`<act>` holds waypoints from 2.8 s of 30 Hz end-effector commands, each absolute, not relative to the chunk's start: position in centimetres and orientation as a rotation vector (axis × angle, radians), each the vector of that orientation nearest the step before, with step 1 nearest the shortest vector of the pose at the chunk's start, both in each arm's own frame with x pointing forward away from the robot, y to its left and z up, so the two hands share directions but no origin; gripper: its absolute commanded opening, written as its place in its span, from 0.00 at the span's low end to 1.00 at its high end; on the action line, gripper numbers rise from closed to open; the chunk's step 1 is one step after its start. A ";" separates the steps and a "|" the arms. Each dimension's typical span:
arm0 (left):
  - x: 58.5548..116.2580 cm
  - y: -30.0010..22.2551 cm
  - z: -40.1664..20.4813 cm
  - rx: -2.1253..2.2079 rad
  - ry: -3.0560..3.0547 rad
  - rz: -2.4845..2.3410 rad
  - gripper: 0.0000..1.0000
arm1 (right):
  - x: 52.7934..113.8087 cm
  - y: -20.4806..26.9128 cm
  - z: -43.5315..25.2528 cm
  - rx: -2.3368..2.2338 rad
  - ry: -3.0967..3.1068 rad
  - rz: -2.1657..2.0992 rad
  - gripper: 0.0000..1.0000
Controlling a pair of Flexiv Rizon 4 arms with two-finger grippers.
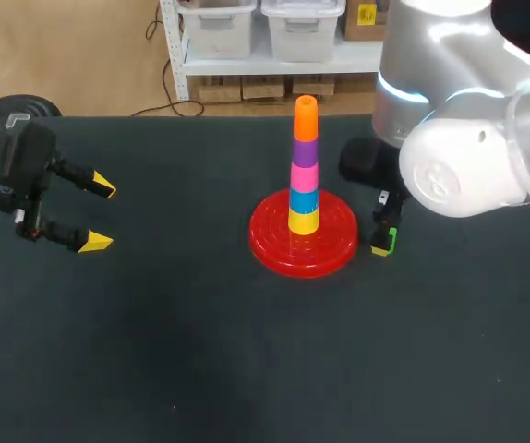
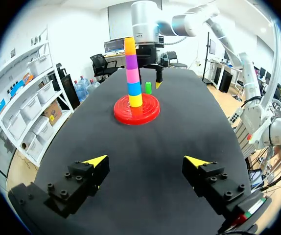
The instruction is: Pick up and stack the cylinders on the red base in this order: pink,purple,orange,green
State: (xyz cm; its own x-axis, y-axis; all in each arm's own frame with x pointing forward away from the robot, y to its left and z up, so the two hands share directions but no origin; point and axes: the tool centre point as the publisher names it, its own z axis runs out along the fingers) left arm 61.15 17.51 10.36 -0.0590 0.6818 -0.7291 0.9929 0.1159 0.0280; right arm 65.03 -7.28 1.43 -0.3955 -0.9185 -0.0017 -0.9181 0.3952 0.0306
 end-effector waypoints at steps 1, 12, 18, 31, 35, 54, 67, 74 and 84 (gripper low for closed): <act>61.1 17.6 10.2 1.625 1.799 -0.673 1.00 | 64.8 -7.4 1.4 1.718 -2.616 -0.038 1.00; 61.1 17.6 10.2 1.625 1.799 -0.673 1.00 | 64.6 -7.1 1.1 1.716 -2.617 -0.052 0.45; 61.1 17.6 10.2 1.625 1.799 -0.673 1.00 | 64.7 -7.1 1.1 1.718 -2.615 -0.051 0.00; 61.1 17.6 10.2 1.625 1.799 -0.673 1.00 | 64.8 -7.0 1.2 1.718 -2.608 -0.056 0.00; 61.1 17.6 10.2 1.625 1.799 -0.673 1.00 | 64.8 -7.2 1.6 1.704 -2.625 -0.053 0.00; 61.1 17.6 10.2 1.625 1.799 -0.673 1.00 | 64.4 -7.0 15.1 1.693 -2.740 -0.238 0.00; 61.1 17.6 10.2 1.625 1.799 -0.673 1.00 | 64.2 -1.0 26.6 1.932 -2.639 -0.088 0.00; 61.1 17.6 10.2 1.625 1.799 -0.673 1.00 | 64.5 0.8 28.0 2.003 -2.591 -0.035 0.00; 61.1 17.6 10.2 1.625 1.799 -0.673 1.00 | 65.5 2.8 28.9 2.072 -2.518 -0.005 0.00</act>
State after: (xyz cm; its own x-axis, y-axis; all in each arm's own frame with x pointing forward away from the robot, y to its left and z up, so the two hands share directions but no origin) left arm 61.15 17.51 10.36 -0.0590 0.6818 -0.7291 0.9929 0.1159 0.0280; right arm 64.89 2.13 28.47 -0.1896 -0.9757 -0.1100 -0.9763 0.1992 -0.0843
